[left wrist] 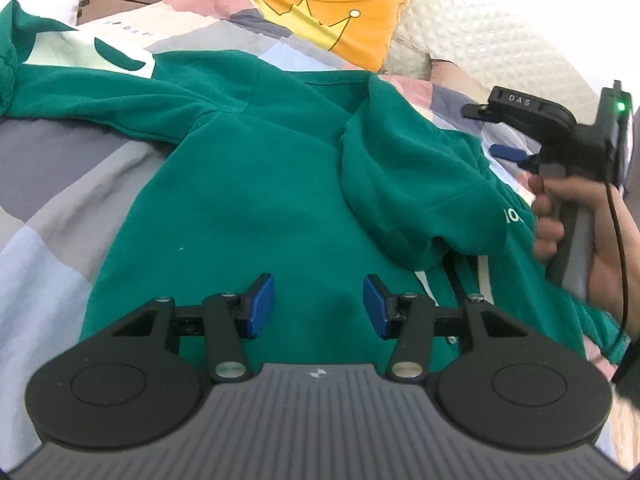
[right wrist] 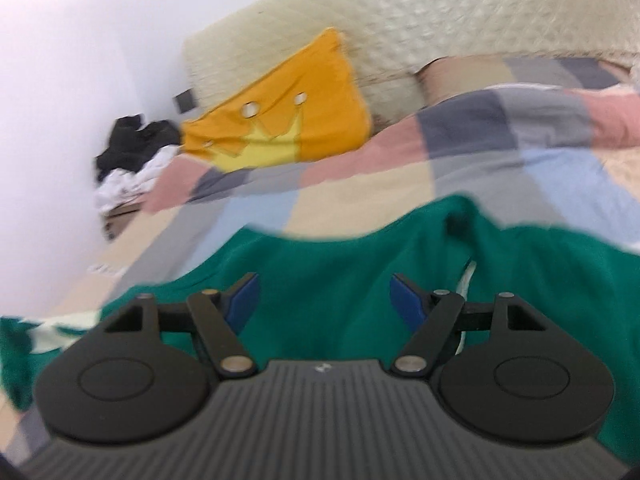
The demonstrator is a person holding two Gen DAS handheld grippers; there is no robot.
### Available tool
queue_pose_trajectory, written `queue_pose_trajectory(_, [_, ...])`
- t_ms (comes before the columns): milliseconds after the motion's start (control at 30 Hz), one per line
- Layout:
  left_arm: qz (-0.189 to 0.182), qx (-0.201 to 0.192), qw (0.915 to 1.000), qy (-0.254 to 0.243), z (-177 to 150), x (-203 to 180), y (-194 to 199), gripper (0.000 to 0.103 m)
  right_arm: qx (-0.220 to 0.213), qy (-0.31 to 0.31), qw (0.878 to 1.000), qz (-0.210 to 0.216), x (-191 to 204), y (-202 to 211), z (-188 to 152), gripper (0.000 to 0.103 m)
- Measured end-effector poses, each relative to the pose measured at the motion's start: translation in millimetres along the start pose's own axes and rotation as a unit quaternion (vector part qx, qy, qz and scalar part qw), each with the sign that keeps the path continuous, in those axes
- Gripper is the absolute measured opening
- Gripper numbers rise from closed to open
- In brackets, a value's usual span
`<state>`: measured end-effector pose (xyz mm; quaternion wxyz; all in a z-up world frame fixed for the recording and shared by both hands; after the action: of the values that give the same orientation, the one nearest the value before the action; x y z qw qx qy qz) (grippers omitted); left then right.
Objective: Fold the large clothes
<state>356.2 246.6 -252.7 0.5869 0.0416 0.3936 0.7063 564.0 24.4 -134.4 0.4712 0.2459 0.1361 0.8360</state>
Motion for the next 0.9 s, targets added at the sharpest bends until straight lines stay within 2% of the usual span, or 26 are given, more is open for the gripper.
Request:
queue_pose_trajectory(133, [-0.001,-0.001,1.0,-0.009,-1,-3,8,0.055,0.017,0.013,1.0,0.018,28,21,-34,0.067])
queue_pose_trajectory(167, [-0.001,0.0,1.0,-0.01,-2,-3,9,0.055,0.023,0.022,0.999,0.018,33,22,-42,0.062])
queue_pose_trajectory(200, [-0.001,0.0,1.0,-0.01,-2,-3,10,0.055,0.034,0.035,0.999,0.016,37,20,-52,0.051])
queue_pose_trajectory(300, [0.0,0.0,1.0,-0.008,-1,-2,11,0.055,0.065,0.061,0.996,-0.005,41,5,-77,0.04])
queue_pose_trajectory(433, [0.001,0.003,1.0,-0.005,0,0,7,0.055,0.074,0.085,0.993,-0.032,39,-14,-101,0.039])
queue_pose_trajectory(567, [0.001,0.009,0.9999,-0.011,-2,-1,4,0.055,0.067,0.105,0.991,-0.045,45,-16,-105,0.039])
queue_pose_trajectory(800, [-0.001,0.01,0.9994,-0.033,-6,-12,5,0.055,0.058,0.051,0.997,-0.017,38,15,-96,0.042])
queue_pose_trajectory(900, [-0.006,0.008,0.9986,-0.052,-7,-23,9,0.055,0.051,0.054,0.997,-0.022,40,41,-93,0.051])
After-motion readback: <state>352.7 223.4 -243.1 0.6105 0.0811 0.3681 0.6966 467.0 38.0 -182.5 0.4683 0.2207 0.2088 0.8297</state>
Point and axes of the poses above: each gripper's, at about its wrist camera, not at the fingertips, and y roughly against the way its jaws point, x to its left, z to its top, the point moved 6 cm from there along -y, roughly the way its jaws point, and after that the axes turned 2 degrees about -z, right-handed, at the moved point
